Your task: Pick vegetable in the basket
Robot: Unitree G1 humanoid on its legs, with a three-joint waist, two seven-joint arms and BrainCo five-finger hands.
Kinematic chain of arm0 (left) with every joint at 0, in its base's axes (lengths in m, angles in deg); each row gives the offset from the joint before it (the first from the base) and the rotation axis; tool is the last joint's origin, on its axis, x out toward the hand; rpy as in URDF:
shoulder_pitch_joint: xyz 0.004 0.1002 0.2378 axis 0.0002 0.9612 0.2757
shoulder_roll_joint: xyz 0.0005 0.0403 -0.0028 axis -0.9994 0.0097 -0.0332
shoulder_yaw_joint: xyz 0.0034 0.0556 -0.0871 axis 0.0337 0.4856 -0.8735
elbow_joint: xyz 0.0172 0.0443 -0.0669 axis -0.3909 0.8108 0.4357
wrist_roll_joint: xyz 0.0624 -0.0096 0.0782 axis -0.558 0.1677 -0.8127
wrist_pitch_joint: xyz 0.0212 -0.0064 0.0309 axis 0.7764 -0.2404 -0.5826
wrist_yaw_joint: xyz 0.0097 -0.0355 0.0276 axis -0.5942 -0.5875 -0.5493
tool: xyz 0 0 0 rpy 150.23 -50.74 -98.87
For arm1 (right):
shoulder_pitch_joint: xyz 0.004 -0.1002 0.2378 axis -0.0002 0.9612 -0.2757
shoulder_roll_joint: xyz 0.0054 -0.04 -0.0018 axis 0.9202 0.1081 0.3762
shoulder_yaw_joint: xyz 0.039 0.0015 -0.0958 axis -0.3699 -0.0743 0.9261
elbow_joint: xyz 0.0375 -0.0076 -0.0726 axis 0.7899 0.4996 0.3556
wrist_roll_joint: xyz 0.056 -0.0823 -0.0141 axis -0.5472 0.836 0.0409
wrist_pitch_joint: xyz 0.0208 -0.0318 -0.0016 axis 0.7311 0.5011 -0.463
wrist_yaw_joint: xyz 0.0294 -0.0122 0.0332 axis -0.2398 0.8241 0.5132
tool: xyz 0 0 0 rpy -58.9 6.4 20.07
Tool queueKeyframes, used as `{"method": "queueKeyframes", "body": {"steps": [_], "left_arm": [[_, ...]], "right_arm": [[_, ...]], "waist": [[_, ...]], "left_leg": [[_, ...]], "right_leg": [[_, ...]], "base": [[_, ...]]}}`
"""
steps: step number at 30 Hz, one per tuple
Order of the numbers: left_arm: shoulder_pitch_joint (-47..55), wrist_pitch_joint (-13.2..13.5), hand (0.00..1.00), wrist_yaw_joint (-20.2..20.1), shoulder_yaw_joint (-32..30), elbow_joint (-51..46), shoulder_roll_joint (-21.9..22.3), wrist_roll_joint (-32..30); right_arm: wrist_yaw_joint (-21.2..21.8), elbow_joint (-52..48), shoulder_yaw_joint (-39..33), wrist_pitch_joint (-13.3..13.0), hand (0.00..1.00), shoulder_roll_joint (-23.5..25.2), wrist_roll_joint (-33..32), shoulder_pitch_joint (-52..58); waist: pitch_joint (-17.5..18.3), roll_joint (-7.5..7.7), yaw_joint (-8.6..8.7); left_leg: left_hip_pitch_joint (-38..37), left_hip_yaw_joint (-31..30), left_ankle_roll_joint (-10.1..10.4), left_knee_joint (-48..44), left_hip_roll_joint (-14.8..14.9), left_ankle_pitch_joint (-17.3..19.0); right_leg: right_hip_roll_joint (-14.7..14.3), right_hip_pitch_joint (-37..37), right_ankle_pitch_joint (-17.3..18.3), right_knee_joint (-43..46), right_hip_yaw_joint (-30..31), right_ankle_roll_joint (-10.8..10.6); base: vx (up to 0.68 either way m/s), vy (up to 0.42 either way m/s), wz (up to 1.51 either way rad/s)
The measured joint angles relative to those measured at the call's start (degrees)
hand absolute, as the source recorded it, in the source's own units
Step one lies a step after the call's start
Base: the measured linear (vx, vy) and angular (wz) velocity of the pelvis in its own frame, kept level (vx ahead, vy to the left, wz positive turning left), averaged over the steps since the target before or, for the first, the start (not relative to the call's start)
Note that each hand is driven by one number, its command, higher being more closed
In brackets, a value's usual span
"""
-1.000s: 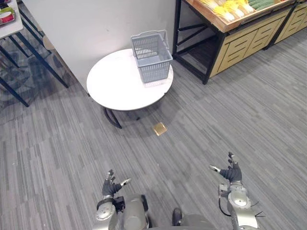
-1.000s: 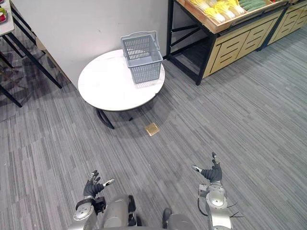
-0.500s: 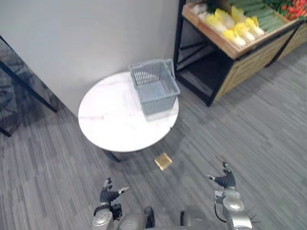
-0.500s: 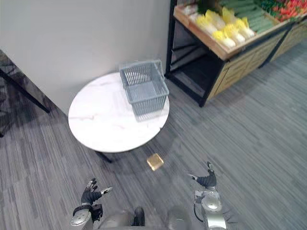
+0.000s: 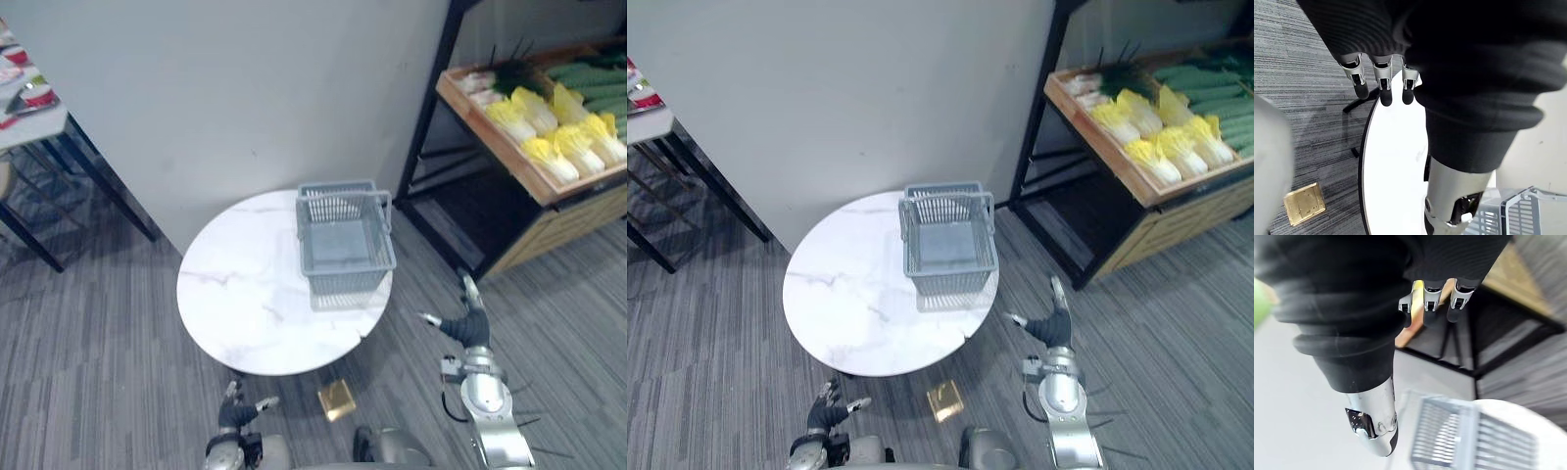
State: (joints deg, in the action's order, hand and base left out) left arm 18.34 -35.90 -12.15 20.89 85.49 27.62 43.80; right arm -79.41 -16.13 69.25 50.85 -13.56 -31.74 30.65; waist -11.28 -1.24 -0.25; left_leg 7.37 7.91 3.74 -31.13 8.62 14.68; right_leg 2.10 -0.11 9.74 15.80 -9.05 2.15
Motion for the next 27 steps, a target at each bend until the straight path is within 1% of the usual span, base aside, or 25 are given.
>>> {"method": "queueKeyframes", "body": {"steps": [1, 2, 3, 4, 6, 9, 14, 17, 20, 21, 22, 23, 24, 27], "left_arm": [[-0.32, 0.0, 0.0, 0.01, 0.03, 0.58, -0.05, -0.01], [-0.65, 0.02, 0.0, 0.0, 0.27, 1.59, -0.43, -0.04], [-0.82, -0.04, 0.0, 0.02, 0.71, 2.3, -1.05, -0.09], [-0.82, 0.07, 0.0, 0.01, 1.48, 3.06, -2.18, -0.32], [-2.06, 0.03, 0.0, -0.03, 2.3, 4.05, -3.5, -1.23], [-2.41, 0.22, 0.0, 0.01, 3.69, 4.76, -4.6, -1.79], [-2.95, 0.52, 0.0, 0.05, 5.07, 6.28, -6.23, -2.21], [-3.03, 0.68, 0.0, 0.1, 6.17, 6.49, -6.73, -2.18], [-3.8, 0.91, 0.0, 0.16, 6.25, 8.0, -6.72, -2.1], [-4.14, 0.97, 0.0, 0.3, 6.2, 7.98, -6.74, -1.77], [-4.33, 1.07, 0.0, 0.42, 6.2, 7.89, -6.73, -1.37], [-4.58, 1.21, 0.0, 0.53, 6.2, 7.87, -6.73, -0.84], [-4.9, 1.24, 0.0, 0.62, 6.2, 7.87, -6.72, -0.39], [-6.0, 1.4, 0.0, 1.43, 6.09, 7.85, -6.74, 1.02]], "right_arm": [[0.04, 0.55, 0.82, 0.03, 0.0, -1.52, 1.33, -1.08], [0.23, 1.42, 1.63, 0.02, 0.0, -2.89, 2.79, -2.55], [0.48, 2.37, 2.41, 0.11, 0.0, -3.19, 3.53, -3.53], [0.85, 2.58, 3.13, 0.06, 0.0, -4.2, 4.55, -4.95], [1.01, 3.19, 4.65, 0.06, 0.0, -6.61, 6.58, -8.3], [1.01, 6.62, 8.33, 0.01, 0.0, -9.2, 8.58, -14.48], [0.75, 14.69, 12.65, 0.22, 0.0, -11.76, 10.32, -23.86], [0.15, 21.41, 15.03, 0.52, 0.0, -14.66, 11.35, -31.47], [-0.53, 27.17, 15.88, 1.24, 0.0, -17.32, 12.85, -38.79], [-0.59, 30.13, 16.86, 1.85, 0.0, -18.94, 13.18, -42.99], [-0.78, 31.32, 17.16, 2.11, 0.0, -19.71, 13.18, -44.88], [-1.12, 32.82, 17.22, 2.61, 0.0, -20.65, 13.18, -47.29], [-1.81, 34.63, 17.22, 3.03, 0.0, -22.1, 13.17, -50.01], [-2.63, 39.37, 17.25, 3.67, 0.0, -24.54, 13.16, -56.72]], "waist": [[0.2, -0.96, -0.55], [0.55, -2.13, -0.88], [0.57, -1.51, -0.92], [0.8, -1.1, -0.57], [0.55, -0.6, -0.65], [0.58, -0.68, -0.7], [0.42, -0.76, -0.77], [-0.28, -1.55, -0.82], [-1.75, -2.88, -0.97], [-2.59, -3.47, -1.11], [-3.08, -3.68, -1.15], [-3.61, -3.99, -1.29], [-4.04, -4.46, -1.92], [-5.61, -5.33, -2.2]], "left_leg": [[-0.23, -0.5, -0.14, 8.35, -0.85, -3.48], [-0.81, -1.43, -0.23, 14.39, -1.85, -10.02], [-1.62, -1.37, -0.44, 15.58, -2.73, -11.19], [-2.44, -1.59, -0.96, 18.66, -3.77, -11.89], [-3.28, -1.61, -1.69, 22.19, -4.87, -13.27], [-4.12, -1.6, -2.15, 25.52, -6.01, -14.67], [-4.09, -2.61, -2.07, 30.29, -6.77, -17.53], [-3.41, -3.06, -2.17, 33.25, -6.76, -19.65], [-1.34, -3.37, -2.58, 34.73, -6.79, -20.96], [-0.13, -3.48, -2.89, 35.4, -6.79, -21.82], [0.4, -3.6, -2.96, 35.42, -6.75, -22.07], [1.3, -3.68, -3.06, 35.55, -6.71, -22.35], [2.25, -3.98, -3.16, 36.08, -6.71, -22.97], [4.18, -5.31, -3.26, 36.46, -6.76, -23.99]], "right_leg": [[-0.22, 0.09, -0.1, 0.29, 0.27, -0.47], [-1.0, 0.08, 0.36, 0.37, 1.38, -1.46], [-0.49, 0.13, 0.04, 0.09, 2.06, -1.93], [0.18, 0.44, -0.42, -1.28, 2.85, -2.69], [1.27, 0.66, -0.75, -3.35, 3.13, -3.24], [2.05, 0.9, -1.32, -5.17, 3.18, -4.05], [1.91, -0.58, -2.04, -6.18, 2.92, -4.17], [1.61, -2.3, -3.11, -6.92, 2.81, -4.07], [1.45, -4.71, -4.1, -7.42, 2.83, -4.42], [1.43, -6.17, -4.59, -7.41, 2.84, -4.35], [1.44, -6.74, -4.78, -7.41, 2.81, -4.35], [1.43, -7.63, -5.02, -7.41, 2.8, -4.41], [1.42, -8.71, -5.21, -7.43, 2.64, -4.46], [1.48, -10.26, -5.35, -7.37, 1.55, -4.42]], "base": [[0.26, 0.107, -0.18], [0.25, 0.092, -0.2], [0.22, 0.089, -0.02], [0.17, 0.069, 0.14], [0.12, 0.08, 0.14], [0.05, 0.058, 0.04], [-0.02, 0.008, 0.07], [-0.06, 0.006, 0.01], [-0.09, 0.031, 0.02], [-0.07, 0.031, 0.03], [-0.07, 0.026, 0.02], [-0.06, 0.013, 0.05], [-0.05, 0.009, 0.06], [-0.01, 0.0, 0.2]]}}
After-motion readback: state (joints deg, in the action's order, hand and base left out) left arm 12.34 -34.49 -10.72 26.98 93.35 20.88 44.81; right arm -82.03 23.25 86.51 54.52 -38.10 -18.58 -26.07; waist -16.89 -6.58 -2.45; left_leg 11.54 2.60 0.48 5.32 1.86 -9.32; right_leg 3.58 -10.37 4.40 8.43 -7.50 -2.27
